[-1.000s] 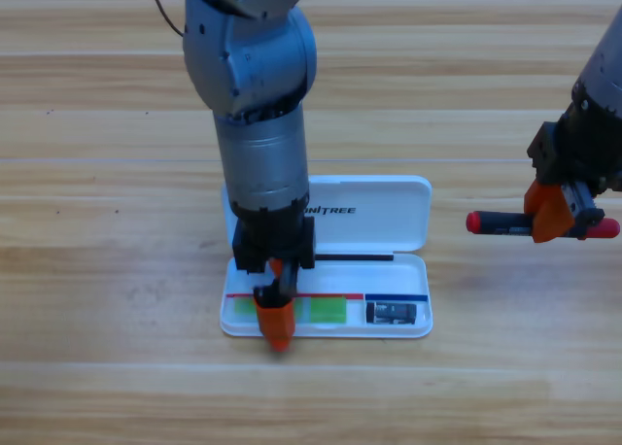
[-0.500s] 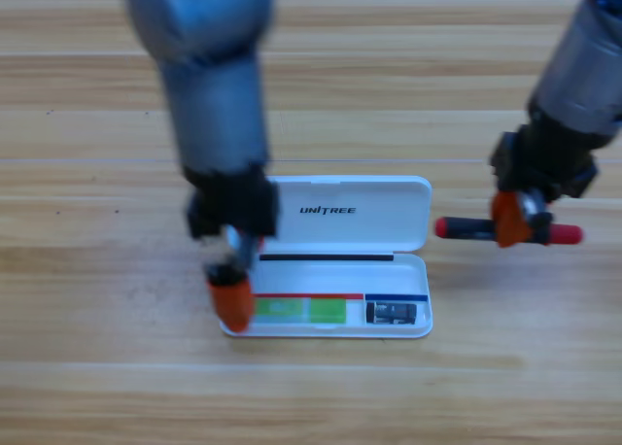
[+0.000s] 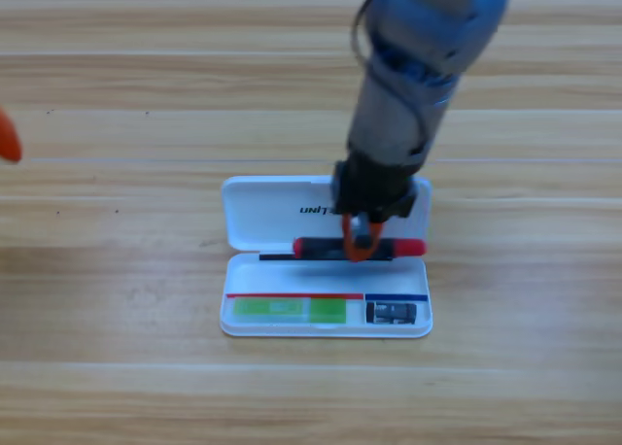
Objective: Clean up eraser and pencils
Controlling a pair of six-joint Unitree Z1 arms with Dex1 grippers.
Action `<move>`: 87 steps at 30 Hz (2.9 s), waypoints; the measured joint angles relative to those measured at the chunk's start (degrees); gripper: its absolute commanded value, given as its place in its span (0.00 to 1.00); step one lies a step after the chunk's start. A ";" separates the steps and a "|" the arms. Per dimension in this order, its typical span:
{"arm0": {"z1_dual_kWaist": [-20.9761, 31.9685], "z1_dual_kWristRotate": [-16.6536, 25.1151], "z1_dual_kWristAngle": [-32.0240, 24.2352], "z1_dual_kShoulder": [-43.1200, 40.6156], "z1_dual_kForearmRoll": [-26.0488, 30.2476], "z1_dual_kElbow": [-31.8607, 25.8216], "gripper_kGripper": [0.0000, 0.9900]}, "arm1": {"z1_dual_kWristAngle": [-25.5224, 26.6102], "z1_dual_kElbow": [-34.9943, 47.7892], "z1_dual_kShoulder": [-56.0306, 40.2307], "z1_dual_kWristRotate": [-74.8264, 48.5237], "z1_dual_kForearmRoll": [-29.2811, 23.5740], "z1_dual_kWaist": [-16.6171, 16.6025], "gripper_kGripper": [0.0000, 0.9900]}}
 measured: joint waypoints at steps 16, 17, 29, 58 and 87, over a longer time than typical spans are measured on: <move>1.15 -0.19 -2.49 -0.32 -1.43 3.92 1.00 | -1.80 -3.52 3.85 1.11 0.95 1.73 0.00; 1.15 -0.19 -2.49 -0.44 -1.44 4.06 1.00 | -1.80 -3.52 3.85 1.25 1.02 1.73 0.00; 1.15 -0.42 -2.99 -0.93 -1.65 4.49 1.00 | -1.80 -3.25 3.83 3.92 2.22 2.40 0.95; 5.02 -2.61 -13.79 18.63 -10.36 -20.96 0.32 | 21.90 40.49 -45.72 14.43 -29.76 5.06 0.97; 7.07 -0.18 -29.11 40.04 -14.49 -23.51 0.00 | 23.37 41.53 -47.15 16.09 -29.80 5.06 0.97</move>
